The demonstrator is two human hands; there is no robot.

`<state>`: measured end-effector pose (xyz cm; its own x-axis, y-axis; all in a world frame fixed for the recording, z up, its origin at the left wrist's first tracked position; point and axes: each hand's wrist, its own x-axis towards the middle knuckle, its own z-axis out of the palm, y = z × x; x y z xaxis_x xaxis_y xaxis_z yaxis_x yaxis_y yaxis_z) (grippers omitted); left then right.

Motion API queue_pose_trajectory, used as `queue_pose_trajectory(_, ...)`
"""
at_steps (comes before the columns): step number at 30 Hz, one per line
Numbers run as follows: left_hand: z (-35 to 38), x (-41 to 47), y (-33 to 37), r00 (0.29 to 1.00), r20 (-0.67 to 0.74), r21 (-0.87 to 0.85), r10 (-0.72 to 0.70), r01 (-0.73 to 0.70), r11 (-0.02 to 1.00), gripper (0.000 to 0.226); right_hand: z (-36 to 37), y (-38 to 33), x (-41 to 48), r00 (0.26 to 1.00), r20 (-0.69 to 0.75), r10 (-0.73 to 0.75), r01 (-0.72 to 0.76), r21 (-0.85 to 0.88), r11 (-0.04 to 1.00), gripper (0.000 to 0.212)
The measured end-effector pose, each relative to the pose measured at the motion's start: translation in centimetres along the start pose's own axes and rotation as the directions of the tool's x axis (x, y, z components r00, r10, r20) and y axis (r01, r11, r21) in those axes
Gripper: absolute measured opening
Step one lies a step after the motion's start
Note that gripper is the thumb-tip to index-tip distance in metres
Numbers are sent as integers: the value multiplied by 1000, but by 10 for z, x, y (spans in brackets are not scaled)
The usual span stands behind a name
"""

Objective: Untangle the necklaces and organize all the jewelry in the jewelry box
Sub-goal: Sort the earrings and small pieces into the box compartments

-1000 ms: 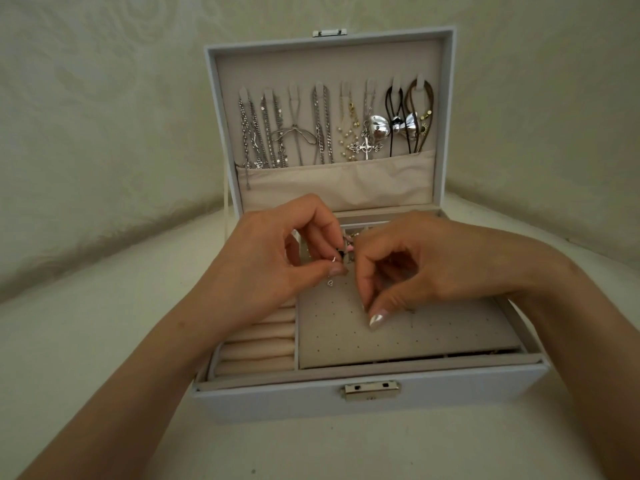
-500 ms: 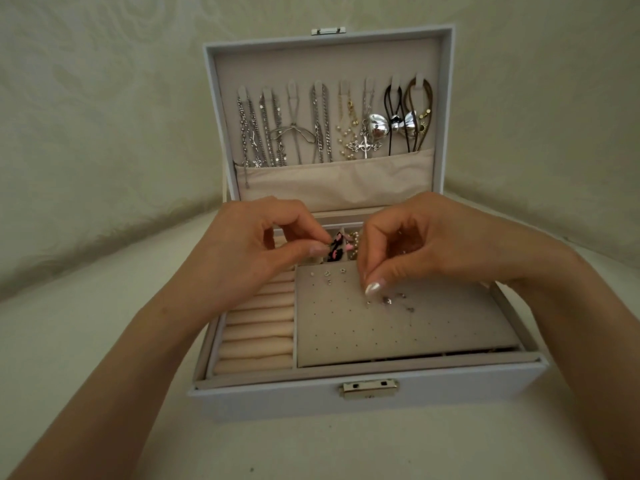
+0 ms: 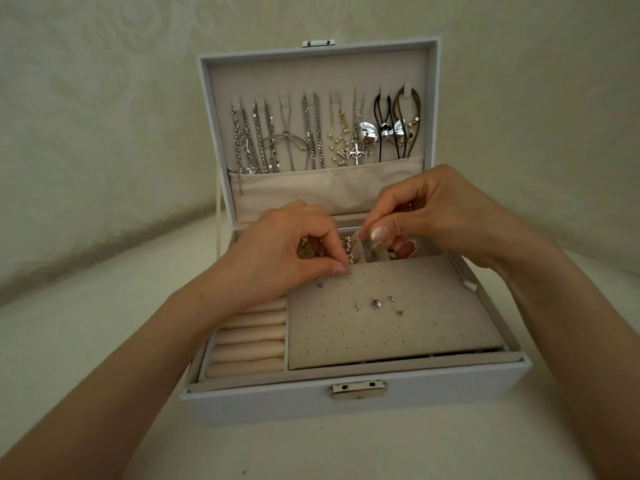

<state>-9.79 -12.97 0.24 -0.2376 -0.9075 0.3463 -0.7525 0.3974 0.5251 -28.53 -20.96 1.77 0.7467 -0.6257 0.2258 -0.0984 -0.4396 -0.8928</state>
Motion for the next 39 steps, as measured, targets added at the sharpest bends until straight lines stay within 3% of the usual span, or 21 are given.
queue_pose_trajectory(10, 3, 7, 1, 1000, 4, 15, -12, 11, 1000, 13, -1, 1, 1, 999, -20, -42, 43, 60, 997, 19)
queue_pose_trajectory(22, 5, 7, -1, 995, 36, 55, 96, -98, 994, 8, 1, 2, 3, 998, -33, -44, 47, 98, 994, 26)
queue_pose_trajectory(26, 0, 1, -7, 985, 84, 79, 152, -159, 984, 26, 0, 2, 2, 998, -24, -58, 61, 128, 990, 27)
queue_pose_trajectory(30, -7, -8, -8, 969, 117, 142, 218, -233, 962, 29, 0, 1, 2, 996, 0, -86, 85, 138, 987, 28)
queue_pose_trajectory(35, -8, -8, -5, 980, 0, 129, 199, -197, 972, 25, 2, 1, 2, 997, 29, -70, 64, 173, 983, 36)
queue_pose_trajectory(39, -3, -6, 0, 977, -130, 12, 169, -169, 986, 24, 8, 1, 2, 995, 69, -77, 64, 174, 983, 46)
